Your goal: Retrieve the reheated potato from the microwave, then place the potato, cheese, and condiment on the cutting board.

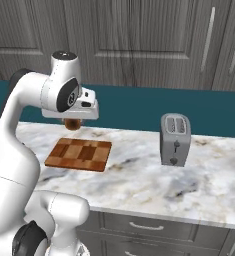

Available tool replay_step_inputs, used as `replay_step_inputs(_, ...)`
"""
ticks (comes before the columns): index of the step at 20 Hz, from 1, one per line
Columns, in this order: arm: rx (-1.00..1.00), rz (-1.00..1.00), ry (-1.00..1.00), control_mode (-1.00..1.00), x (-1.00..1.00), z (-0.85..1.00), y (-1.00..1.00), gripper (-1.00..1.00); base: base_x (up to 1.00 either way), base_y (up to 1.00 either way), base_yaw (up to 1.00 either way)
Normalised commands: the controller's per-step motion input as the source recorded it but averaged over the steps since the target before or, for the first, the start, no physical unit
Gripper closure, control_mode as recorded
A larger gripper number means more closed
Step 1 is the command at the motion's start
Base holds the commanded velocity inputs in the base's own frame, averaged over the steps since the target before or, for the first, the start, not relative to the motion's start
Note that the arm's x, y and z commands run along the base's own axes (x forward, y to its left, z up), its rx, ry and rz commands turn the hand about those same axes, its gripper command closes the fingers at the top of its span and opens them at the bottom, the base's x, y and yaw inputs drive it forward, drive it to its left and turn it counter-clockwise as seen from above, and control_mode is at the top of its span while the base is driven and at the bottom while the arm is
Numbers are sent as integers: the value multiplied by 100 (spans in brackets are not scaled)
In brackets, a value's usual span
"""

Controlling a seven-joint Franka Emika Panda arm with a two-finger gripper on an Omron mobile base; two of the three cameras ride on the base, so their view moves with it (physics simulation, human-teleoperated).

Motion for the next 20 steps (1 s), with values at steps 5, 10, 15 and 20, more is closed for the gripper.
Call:
replay_step_inputs(5, 0, 0, 0, 100, 0, 0, 0, 100, 0, 0, 0)
replay_step_inputs(10, 0, 0, 0, 100, 0, 0, 0, 100, 0, 0, 0)
replay_step_inputs(15, 0, 0, 0, 100, 0, 0, 0, 100, 0, 0, 0)
replay_step_inputs(20, 0, 0, 0, -100, 0, 0, 0, 100, 0, 0, 0)
